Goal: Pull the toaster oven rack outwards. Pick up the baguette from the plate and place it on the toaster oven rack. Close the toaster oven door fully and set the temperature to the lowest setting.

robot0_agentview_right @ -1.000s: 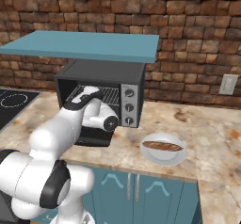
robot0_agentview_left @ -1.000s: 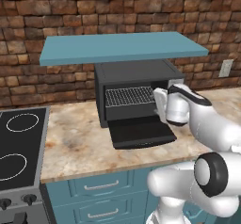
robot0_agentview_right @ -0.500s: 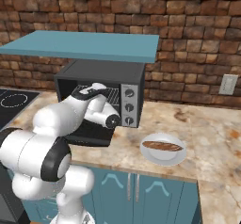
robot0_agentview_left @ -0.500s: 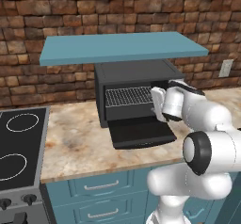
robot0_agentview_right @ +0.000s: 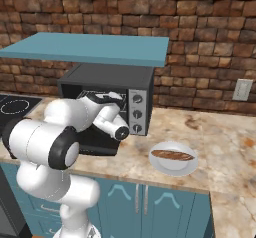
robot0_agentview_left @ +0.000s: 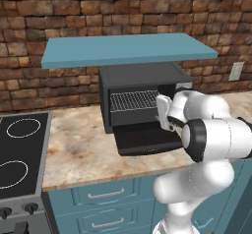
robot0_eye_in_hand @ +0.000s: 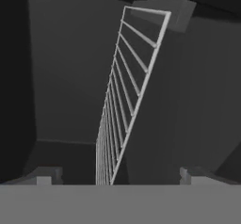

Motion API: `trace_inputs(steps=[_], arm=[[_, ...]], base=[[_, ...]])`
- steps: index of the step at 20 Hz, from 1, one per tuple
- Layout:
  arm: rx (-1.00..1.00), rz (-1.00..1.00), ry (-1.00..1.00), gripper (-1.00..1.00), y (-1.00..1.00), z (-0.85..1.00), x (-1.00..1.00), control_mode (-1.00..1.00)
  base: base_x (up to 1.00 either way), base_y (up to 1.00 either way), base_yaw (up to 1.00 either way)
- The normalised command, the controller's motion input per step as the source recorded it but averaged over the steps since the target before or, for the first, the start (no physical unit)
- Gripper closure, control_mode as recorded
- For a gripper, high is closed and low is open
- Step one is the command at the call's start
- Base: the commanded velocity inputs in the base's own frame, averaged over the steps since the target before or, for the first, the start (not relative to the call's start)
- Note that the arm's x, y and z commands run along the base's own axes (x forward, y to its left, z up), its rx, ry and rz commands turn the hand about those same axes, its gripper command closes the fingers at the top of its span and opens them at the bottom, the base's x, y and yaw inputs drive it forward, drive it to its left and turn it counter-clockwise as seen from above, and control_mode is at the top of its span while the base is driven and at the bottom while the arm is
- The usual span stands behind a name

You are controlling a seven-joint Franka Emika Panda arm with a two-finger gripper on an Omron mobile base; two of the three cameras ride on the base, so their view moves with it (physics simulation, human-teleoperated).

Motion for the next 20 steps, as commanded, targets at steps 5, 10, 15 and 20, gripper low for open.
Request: trace_inputs(steps=[5, 10, 15, 20], arm=[[0.05, 0.0, 0.0, -1.0, 0.0, -0.11, 0.38, -1.0], [0.05, 0.0, 0.0, -1.0, 0.0, -0.26, 0.36, -1.0], [0.04, 0.0, 0.0, -1.0, 0.0, -0.42, 0.38, -1.0], [0.03, 0.0, 0.0, -1.0, 0.06, -0.55, 0.39, -1.0]], base=[[0.0, 0.0, 0.0], [0.0, 0.0, 0.0], [0.0, 0.0, 0.0], [0.0, 0.0, 0.0]])
